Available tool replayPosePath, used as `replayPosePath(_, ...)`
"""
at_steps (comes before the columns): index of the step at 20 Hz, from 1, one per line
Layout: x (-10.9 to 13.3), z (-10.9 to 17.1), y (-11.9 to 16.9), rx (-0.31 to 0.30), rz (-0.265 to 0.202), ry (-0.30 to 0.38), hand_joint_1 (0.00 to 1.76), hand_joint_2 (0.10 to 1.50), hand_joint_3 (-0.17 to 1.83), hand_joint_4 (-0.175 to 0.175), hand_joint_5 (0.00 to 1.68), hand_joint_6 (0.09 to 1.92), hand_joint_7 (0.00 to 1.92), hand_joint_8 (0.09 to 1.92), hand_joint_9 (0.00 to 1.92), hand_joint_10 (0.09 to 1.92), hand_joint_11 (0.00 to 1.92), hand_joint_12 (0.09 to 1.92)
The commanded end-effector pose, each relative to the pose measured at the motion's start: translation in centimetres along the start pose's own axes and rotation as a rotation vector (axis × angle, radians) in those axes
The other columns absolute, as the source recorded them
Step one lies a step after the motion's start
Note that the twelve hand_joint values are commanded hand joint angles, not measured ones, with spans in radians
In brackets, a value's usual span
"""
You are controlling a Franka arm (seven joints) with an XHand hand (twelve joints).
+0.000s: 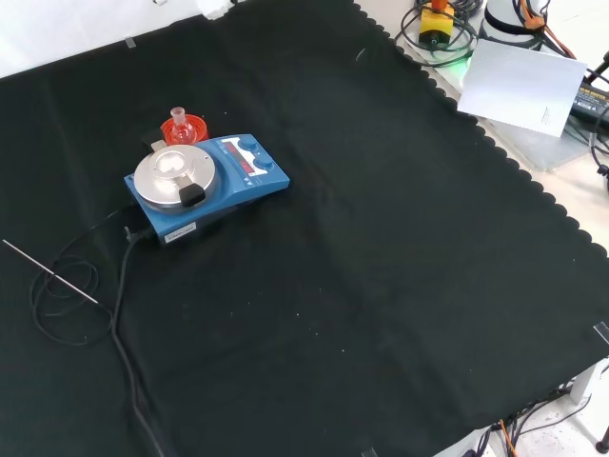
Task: Pick up the round-bottom flask.
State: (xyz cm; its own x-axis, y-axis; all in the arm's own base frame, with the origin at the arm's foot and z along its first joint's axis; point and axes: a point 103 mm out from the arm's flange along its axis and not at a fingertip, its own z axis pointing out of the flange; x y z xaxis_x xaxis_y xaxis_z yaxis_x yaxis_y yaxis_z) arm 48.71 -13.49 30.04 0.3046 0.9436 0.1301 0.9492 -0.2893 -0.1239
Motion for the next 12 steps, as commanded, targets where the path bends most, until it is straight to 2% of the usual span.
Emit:
replayPosePath(1,-1.3,2.6,3.2,-0.023,0.023,0.047,0.26,1.29,0.15,-0.055,0.29,0.09,0.01,0.52,0.1,0.73,0.0,0.96)
replayPosePath(12,-2.8,7.2,5.8,0.029,0.058,0.109,0.35,1.25,0.14,-0.065,0.31,0.09,0.03,0.56,0.13,0.75,0.0,1.0)
